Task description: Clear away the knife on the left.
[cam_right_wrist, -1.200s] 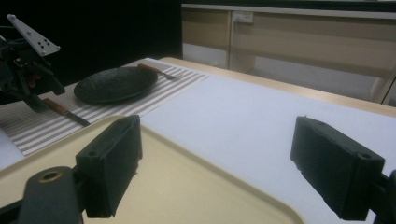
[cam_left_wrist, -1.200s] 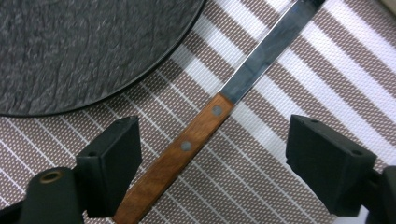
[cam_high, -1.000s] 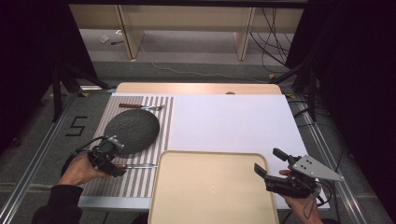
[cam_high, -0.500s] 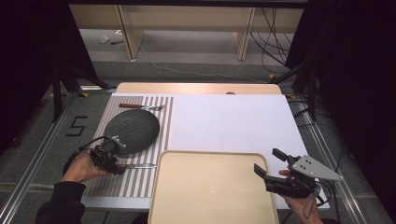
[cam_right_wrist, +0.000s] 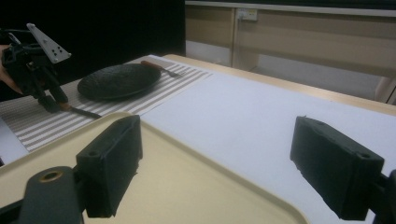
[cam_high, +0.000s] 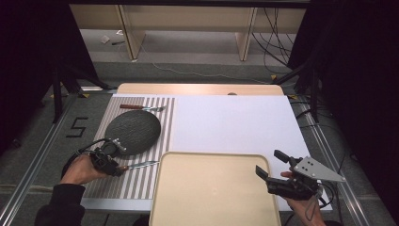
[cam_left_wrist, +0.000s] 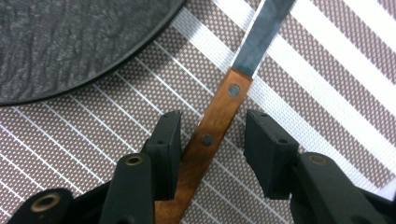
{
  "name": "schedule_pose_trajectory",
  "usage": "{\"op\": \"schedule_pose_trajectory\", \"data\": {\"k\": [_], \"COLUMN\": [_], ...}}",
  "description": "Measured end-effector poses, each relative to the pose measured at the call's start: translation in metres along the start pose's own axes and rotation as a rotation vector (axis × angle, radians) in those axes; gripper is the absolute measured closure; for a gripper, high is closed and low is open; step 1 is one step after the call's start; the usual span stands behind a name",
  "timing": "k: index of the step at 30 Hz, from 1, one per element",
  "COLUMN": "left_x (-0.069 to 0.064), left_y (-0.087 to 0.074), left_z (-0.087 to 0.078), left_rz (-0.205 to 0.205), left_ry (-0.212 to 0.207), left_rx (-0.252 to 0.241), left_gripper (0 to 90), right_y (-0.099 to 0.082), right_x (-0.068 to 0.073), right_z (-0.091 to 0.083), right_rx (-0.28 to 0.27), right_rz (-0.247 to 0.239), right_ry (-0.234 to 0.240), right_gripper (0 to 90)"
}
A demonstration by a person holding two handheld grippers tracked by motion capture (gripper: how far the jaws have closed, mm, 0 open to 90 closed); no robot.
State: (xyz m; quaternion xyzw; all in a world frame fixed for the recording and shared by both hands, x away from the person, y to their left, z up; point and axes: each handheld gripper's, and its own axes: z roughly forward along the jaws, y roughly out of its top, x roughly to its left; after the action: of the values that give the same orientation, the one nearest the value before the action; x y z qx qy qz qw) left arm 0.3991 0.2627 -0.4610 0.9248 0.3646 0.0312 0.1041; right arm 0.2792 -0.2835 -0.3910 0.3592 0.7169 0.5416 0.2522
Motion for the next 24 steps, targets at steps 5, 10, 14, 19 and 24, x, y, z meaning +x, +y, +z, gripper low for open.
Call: {"op": "schedule_pose_trajectory", "data": {"k": [5, 10, 14, 19, 24], "left_x": [-0.004, -0.008, -0.011, -0.012, -0.017], "left_y": [0.002, 0.005, 0.006, 0.005, 0.006], "left_z": [0.0, 0.0, 0.0, -0.001, -0.003], "left_rz": [0.041, 0.07, 0.097, 0.115, 0.125], "left_ry": [-0.002, -0.004, 0.011, 0.016, 0.003], "left_rx": [0.014, 0.032, 0.037, 0.034, 0.015], "left_gripper": [66.0, 74.3, 75.5, 76.3, 76.4], "right_y": [0.0, 0.0, 0.0, 0.0, 0.0], "right_x": [0.0, 0.0, 0.0, 0.0, 0.0], "right_z": [0.0, 0.0, 0.0, 0.0, 0.0], "right_rx": [0.002, 0.004, 0.004, 0.004, 0.002], "right_rz": [0.0, 0.001, -0.001, -0.002, -0.002], "right_ry": [0.001, 0.001, 0.002, 0.001, 0.002], "right_gripper": [17.7, 17.7, 17.8, 17.8, 17.8]}}
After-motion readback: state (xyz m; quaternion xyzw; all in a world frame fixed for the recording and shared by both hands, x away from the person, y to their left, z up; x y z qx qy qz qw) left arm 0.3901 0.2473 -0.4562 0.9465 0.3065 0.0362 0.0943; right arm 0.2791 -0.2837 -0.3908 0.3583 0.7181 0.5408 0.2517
